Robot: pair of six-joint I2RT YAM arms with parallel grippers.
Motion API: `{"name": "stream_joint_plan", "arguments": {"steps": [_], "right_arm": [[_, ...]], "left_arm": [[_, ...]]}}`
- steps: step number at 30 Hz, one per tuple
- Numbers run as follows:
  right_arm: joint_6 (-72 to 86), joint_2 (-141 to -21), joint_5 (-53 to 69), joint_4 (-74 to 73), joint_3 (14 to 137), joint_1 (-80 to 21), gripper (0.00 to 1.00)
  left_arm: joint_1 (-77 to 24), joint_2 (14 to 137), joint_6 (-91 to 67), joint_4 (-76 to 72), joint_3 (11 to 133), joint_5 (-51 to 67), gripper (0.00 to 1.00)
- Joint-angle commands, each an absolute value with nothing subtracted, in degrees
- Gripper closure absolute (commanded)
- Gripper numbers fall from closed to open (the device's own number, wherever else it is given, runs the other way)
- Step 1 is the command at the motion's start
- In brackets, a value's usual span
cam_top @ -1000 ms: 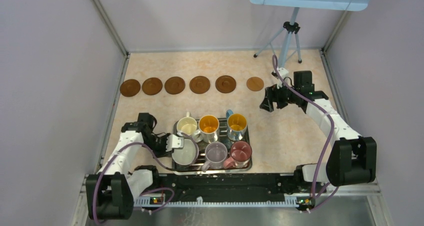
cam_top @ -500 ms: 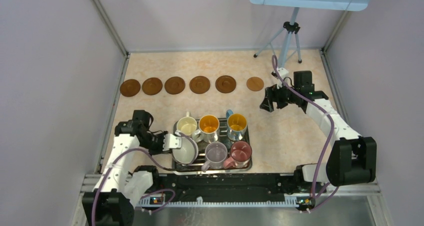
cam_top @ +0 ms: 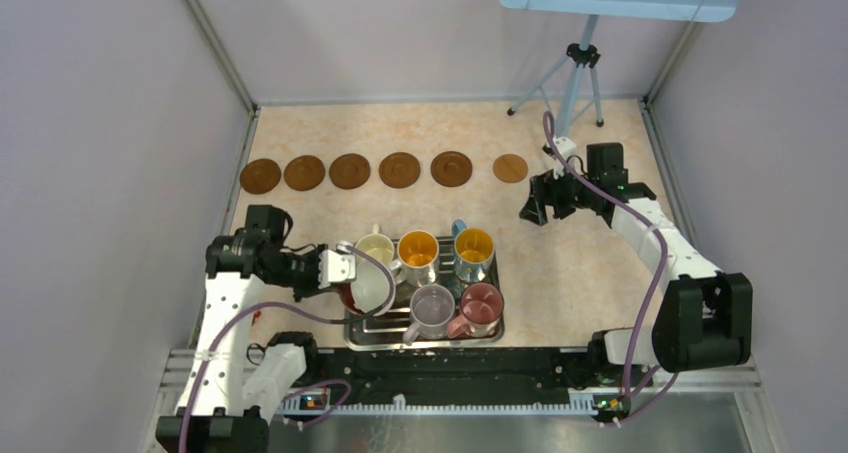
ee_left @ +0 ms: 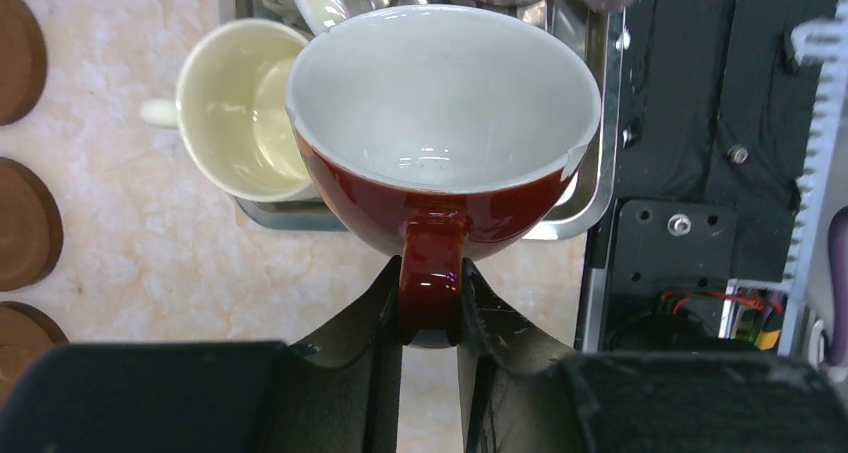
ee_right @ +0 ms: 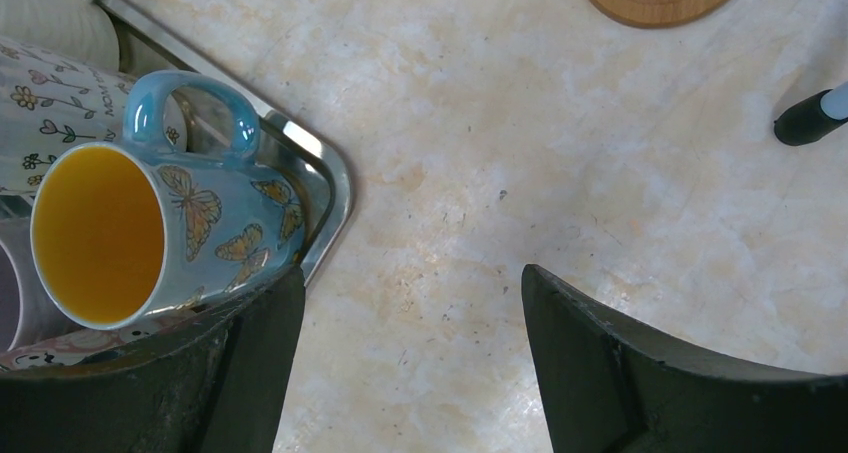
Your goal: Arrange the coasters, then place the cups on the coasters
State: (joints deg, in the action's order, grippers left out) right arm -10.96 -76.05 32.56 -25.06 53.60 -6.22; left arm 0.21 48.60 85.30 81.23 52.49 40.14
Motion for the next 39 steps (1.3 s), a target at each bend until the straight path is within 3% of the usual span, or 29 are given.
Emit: {"name": "stream_joint_plan", "arguments": {"steps": [1,6,9,14,18,28,39], "right_arm": [[-12.13,-76.37,32.95,-23.41,53.45,-5.71,0.22],[-12.13,-76.38,33.25,-23.41,53.38,-5.69,0.22],[-11.68,-76.44,33.48,-23.21,53.66,-5.66,0.22],[-9.65,-76.06,32.61,-22.73,54.33,-5.65,0.22],[-8.26,-75.43,30.55,-22.19,54.58,-5.61,0.22],[-5.64,-73.98,30.01,-20.42,53.89,-1.92,0.22],[-4.04,-72.79,30.07,-17.70,52.03,3.23,0.22]], "left_arm": [[0.18,49.73,80.23,81.04,60.10,51.62,1.00],[0.18,52.91,74.25,80.56,68.04,58.84,1.00],[0.18,56.69,62.61,73.40,71.86,64.25,1.00],[0.15,56.76,29.57,38.52,69.64,65.22,1.00],[-3.81,62.27,15.25,18.47,69.68,58.94,1.00],[-17.90,83.05,5.90,-0.34,79.01,42.73,1.00],[-26.89,105.48,0.24,-12.44,92.12,37.37,1.00]]}}
